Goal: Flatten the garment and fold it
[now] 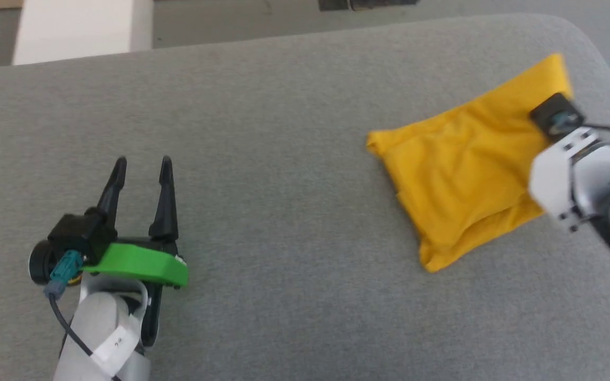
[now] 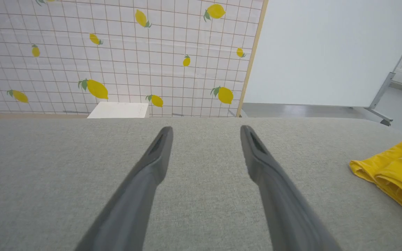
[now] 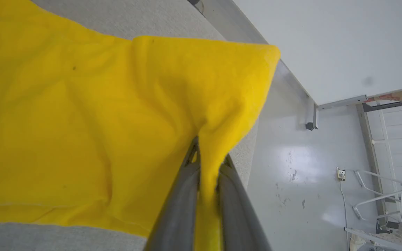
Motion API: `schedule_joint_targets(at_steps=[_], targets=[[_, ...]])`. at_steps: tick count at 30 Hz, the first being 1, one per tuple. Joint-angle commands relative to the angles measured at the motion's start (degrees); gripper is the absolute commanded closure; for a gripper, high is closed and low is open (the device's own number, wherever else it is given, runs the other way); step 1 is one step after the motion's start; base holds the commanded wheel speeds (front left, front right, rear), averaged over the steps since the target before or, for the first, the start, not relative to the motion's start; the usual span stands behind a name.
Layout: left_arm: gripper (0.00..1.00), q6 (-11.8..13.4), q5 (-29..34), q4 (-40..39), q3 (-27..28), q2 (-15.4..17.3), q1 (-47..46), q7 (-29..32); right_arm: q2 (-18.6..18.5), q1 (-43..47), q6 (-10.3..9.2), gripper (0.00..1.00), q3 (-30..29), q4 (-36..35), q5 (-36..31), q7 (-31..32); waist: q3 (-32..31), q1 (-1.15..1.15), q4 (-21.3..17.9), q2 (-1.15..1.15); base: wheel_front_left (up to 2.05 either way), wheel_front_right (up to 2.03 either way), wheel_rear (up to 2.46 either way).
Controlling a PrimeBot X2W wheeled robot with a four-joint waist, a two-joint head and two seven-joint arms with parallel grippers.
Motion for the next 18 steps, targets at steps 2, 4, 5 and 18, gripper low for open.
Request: schedule_joint_targets(at_steps=[2,4,5,18], targets=[[0.0,0.16,0.92,-0.53,-0.45,0.71,-1.94,-0.14,-1.65,-1.85,-0.11,1.0,-1.86,2.54,0.15,-1.61,5.63,0.0,-4.83,0.0,0.0,0.0,0.0],[0.0,0.19,1.12,-1.1,-0.69,1.06,-3.04,0.13,-2.55,-2.65,-0.11,1.0,-4.12,4.74,0.05,-3.13,7.36,0.0,-5.45,0.0,0.0,0.0,0.0],[0.0,0.18,1.16,-1.34,-0.74,1.36,-3.7,0.32,-2.69,-3.0,-0.11,1.0,-5.67,6.14,0.01,-4.16,8.11,0.0,-5.65,0.0,0.0,0.0,0.0],[0.0,0.39,1.66,-5.15,-1.82,4.11,-6.75,3.69,2.3,-8.58,-0.11,1.0,-26.66,20.43,-12.63,-15.58,14.31,0.0,-3.54,0.0,0.0,0.0,0.0]])
